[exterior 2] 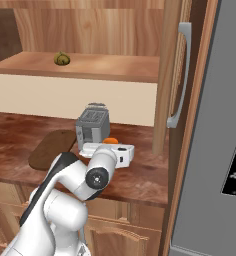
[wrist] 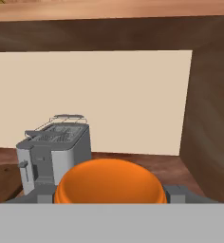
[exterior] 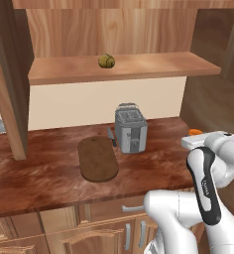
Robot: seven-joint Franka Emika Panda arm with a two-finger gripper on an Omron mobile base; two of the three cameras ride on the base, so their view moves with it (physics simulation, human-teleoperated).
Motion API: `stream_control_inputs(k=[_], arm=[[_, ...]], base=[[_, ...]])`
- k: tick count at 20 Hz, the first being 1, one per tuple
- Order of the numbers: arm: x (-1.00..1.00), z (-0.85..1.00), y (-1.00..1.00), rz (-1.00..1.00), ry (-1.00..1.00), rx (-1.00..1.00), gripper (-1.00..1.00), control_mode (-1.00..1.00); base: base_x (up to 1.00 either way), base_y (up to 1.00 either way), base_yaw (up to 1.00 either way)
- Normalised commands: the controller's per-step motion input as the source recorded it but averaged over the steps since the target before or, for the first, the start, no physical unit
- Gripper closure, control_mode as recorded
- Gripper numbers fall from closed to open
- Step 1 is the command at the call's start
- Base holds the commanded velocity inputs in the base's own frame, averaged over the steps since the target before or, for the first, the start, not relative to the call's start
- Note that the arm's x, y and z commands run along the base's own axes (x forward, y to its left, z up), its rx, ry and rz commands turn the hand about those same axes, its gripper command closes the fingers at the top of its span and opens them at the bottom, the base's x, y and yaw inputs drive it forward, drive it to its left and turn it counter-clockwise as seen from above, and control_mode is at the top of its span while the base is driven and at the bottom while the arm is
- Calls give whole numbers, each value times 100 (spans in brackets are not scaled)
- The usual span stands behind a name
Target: Pick the bread, place it on the cutting board, pick the jam, place it on the counter, and close the cabinet.
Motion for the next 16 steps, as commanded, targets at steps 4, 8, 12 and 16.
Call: stream_control_inputs(k=[4, 8, 12, 16], arm=[[16, -47, 0, 0, 0, 0, 100, -100], [32, -48, 0, 0, 0, 0, 100, -100], [43, -48, 0, 0, 0, 0, 100, -100], [42, -51, 0, 0, 0, 0, 100, -100]], base=[[0, 0, 0], [0, 0, 0], [0, 0, 0], [0, 0, 0]])
